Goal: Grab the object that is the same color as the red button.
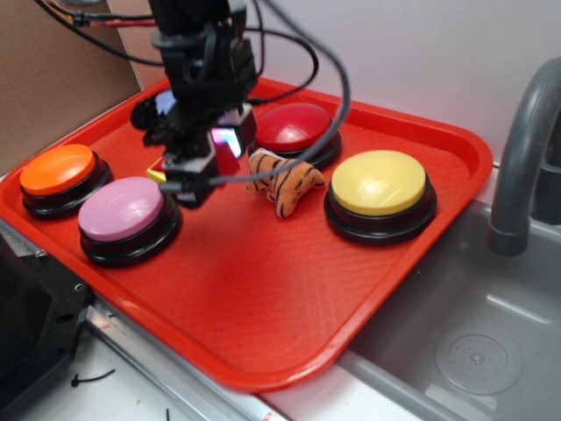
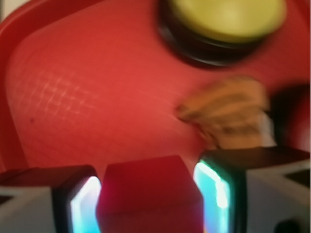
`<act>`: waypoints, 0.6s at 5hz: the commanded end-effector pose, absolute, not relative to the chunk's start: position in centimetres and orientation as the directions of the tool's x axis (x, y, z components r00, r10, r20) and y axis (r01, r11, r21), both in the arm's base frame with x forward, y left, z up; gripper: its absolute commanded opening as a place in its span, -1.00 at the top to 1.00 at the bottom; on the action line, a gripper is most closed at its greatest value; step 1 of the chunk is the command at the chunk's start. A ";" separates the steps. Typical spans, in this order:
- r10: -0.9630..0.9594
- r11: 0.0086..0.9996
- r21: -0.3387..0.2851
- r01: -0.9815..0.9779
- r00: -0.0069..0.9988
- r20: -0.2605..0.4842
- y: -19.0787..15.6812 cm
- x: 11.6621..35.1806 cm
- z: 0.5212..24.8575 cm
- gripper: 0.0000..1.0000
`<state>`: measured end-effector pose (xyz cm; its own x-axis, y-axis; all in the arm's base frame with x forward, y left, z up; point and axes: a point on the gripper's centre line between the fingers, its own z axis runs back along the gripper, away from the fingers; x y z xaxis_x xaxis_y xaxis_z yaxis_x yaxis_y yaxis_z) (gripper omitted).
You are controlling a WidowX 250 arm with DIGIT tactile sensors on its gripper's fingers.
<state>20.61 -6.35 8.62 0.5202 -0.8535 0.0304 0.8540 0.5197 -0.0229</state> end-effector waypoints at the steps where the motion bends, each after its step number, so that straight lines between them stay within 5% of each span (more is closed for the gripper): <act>1: -0.600 0.799 -0.006 0.601 0.799 0.049 -8.2 22.2 16.5 1.00; 2: -0.384 0.923 -0.023 0.384 0.923 0.009 -7.7 22.7 19.0 1.00; 3: -0.141 0.982 -0.113 0.151 0.985 0.097 -6.4 22.3 20.6 1.00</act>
